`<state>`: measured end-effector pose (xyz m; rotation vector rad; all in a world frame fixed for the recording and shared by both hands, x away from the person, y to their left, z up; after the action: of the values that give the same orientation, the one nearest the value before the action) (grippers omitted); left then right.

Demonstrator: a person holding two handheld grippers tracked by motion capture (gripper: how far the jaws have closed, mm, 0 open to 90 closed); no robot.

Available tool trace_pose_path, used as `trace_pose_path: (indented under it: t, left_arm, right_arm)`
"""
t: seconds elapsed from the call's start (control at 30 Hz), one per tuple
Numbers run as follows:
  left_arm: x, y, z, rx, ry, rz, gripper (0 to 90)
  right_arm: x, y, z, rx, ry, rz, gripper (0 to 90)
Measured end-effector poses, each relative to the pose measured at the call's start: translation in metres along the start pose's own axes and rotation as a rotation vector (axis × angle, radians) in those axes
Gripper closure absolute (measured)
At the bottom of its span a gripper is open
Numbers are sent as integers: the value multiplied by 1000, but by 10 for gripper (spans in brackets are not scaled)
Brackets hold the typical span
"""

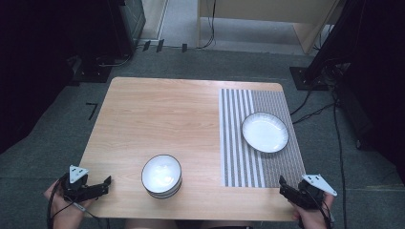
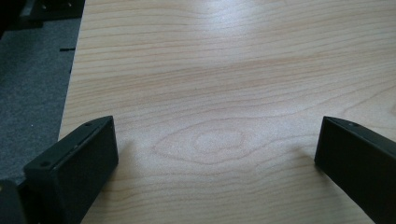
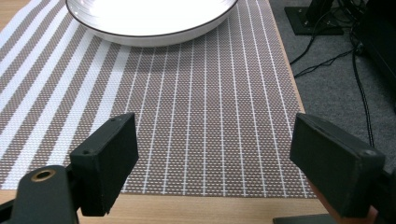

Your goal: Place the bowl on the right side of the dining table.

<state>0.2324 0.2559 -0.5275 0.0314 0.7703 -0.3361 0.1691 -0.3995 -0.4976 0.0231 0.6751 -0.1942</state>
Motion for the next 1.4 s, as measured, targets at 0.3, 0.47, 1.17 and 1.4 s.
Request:
trace_pose_path:
  t: [0.3,0.47,1.17,1.4]
  left_arm:
    - [3,0,5,-3,19,1,0]
    - [7,-1,8,-2,19,0,0]
    - [7,-1,8,-2,19,0,0]
    - [7,-1,8,-2,19,-1,0]
  right_arm:
    - [-7,6,6,29,1,56,147]
    - [-9,6,10,93,-21,78,151]
    - [-24,37,18,13,-22,87,182]
    - [-29,47,24,-4,-21,105,156]
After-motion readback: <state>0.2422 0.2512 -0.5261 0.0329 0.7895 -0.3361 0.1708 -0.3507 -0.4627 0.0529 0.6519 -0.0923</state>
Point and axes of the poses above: each handheld gripper's, and its own axes: x roughly forward along the jaws, z roughly out of its top, y roughly to its left, the point moved 1 cm from there along x, roughly forward along the jaws, and after that the axes turned 8 degrees about -z, right-handed, at the moved point
